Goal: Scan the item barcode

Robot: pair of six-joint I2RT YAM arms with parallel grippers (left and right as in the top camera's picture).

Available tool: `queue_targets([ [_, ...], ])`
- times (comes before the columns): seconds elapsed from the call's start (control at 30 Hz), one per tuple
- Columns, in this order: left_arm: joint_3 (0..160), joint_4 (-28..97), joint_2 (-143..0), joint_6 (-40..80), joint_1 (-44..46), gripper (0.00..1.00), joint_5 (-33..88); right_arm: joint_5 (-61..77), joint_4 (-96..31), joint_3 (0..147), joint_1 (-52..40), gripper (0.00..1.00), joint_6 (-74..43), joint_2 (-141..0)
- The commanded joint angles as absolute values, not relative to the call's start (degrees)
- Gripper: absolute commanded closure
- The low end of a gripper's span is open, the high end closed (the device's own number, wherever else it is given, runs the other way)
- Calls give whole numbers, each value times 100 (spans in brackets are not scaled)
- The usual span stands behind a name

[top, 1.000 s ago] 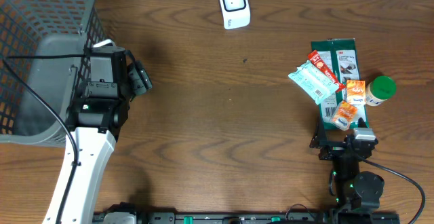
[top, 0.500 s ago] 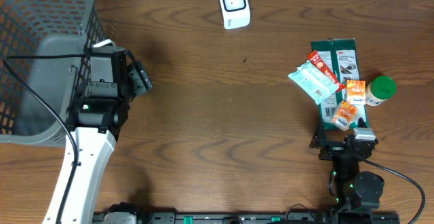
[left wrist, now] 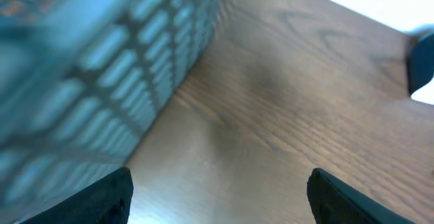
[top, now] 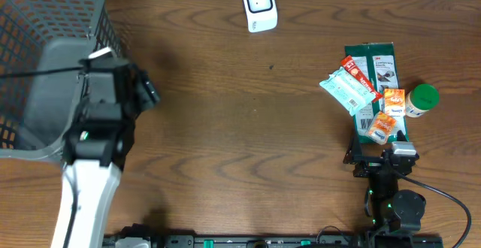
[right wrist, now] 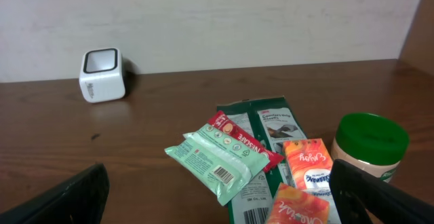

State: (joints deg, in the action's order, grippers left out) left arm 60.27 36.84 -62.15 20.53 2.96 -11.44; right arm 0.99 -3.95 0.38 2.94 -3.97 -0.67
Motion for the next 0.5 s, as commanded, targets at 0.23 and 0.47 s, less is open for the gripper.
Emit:
queue_targets([
  [0.23,5999,4268,-3498,1977,215,17,-1468,27,-419,30,338,1,-489,-30],
  [0.47,5916,4670,-2506,1979,215,17,-1466,27,-416,30,338,1,-489,-30],
])
